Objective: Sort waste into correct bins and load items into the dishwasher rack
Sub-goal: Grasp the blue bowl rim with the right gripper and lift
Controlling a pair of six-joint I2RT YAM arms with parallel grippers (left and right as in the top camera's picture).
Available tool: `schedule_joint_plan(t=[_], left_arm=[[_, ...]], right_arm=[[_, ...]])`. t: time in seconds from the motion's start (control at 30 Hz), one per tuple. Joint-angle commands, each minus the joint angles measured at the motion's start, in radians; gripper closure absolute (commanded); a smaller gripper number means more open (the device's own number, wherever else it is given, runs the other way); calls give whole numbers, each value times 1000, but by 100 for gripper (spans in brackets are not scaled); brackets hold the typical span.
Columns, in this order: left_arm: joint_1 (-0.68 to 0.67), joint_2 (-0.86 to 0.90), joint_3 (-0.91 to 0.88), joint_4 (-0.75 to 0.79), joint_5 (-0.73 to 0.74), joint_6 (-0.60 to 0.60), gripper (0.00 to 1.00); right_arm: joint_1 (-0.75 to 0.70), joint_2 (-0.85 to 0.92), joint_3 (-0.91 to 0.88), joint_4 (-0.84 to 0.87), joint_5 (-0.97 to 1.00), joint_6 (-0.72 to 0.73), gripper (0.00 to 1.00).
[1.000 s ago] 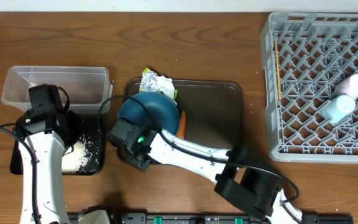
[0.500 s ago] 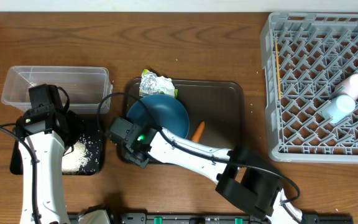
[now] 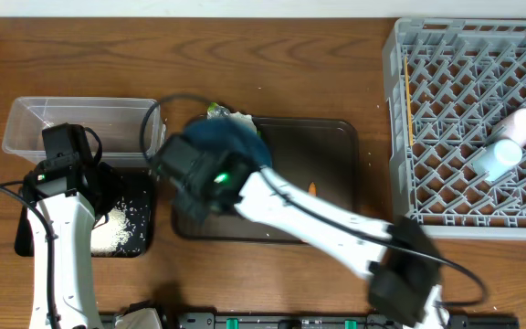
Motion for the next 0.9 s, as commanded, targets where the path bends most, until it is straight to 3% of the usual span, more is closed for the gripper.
schedule_joint_plan(t=[0.0,0.37,0.6,0.87], left_arm=[[5,-3,16,-3,-9,-5,0],[5,-3,16,-3,-9,-5,0],[5,-3,16,-3,-9,-5,0],[5,-3,16,-3,-9,-5,0]], right_arm=[[-64,-135,39,-3,-27,86,99],[-367,-405,39,-96,-404,63,99],[-632,-423,29,-214,-512,-25,99],[-963,-418,26,-122,-762,-82,99]])
